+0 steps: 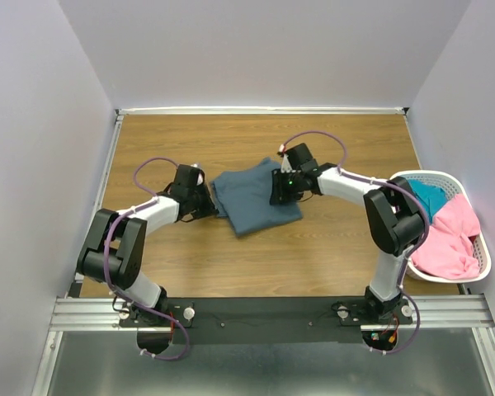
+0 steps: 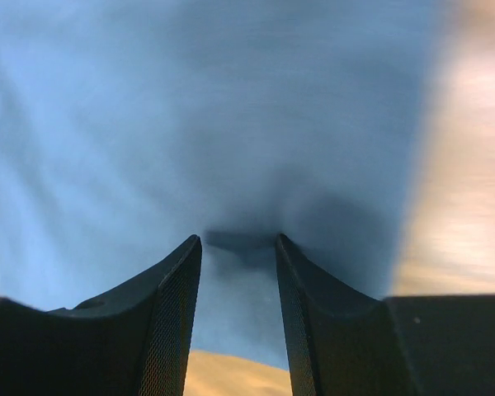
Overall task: Fold and stack the t-shirts
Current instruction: Fold the tshirt
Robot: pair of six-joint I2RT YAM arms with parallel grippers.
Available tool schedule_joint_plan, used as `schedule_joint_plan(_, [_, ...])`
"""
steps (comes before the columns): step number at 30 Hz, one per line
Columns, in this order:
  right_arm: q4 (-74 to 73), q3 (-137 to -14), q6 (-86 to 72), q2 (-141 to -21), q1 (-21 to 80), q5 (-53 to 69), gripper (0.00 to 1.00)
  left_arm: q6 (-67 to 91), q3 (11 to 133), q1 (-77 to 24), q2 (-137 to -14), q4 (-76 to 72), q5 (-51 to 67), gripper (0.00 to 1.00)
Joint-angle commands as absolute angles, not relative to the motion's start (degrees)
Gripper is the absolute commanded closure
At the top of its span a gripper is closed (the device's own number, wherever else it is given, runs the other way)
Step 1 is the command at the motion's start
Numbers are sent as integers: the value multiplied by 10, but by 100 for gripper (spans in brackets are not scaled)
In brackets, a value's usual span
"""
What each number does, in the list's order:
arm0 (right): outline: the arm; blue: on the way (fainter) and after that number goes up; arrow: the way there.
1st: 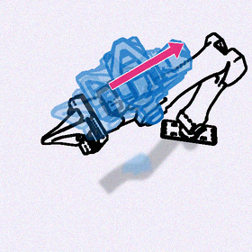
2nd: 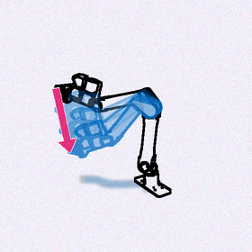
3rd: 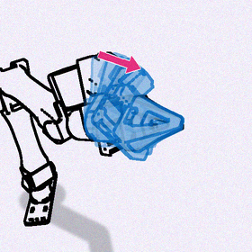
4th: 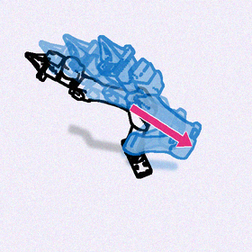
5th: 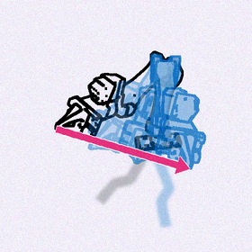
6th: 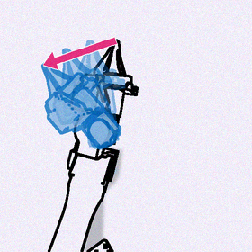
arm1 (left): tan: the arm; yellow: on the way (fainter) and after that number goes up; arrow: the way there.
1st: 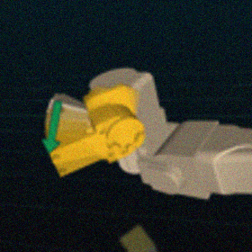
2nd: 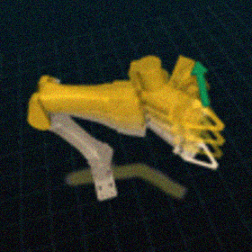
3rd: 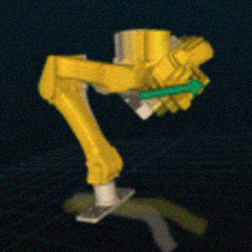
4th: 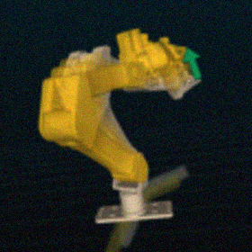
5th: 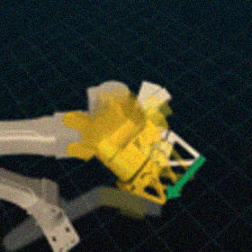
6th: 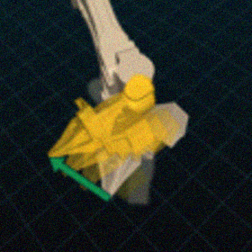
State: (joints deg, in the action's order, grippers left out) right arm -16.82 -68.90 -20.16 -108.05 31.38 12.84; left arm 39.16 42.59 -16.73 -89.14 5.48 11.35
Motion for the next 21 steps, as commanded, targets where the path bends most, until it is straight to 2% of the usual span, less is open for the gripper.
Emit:
schedule_joint_plan(1, [-203,-735,-142,-1095,275,27,51,416,421,-191,-870,56,152,100])
schedule_joint_plan(6, [-257,-783,-141,-1055,304,57,50,441,424,-223,-855,51,161,100])
schedule_joint_plan(10, [-271,-782,-143,-1020,393,27,49,461,417,-238,-847,43,162,100])
schedule_joint_plan(16, [-273,-769,-129,-1035,474,-51,38,483,395,-244,-843,25,163,100])
schedule_joint_plan(21, [-273,-773,-127,-1070,511,-76,38,494,384,-246,-845,17,165,100])
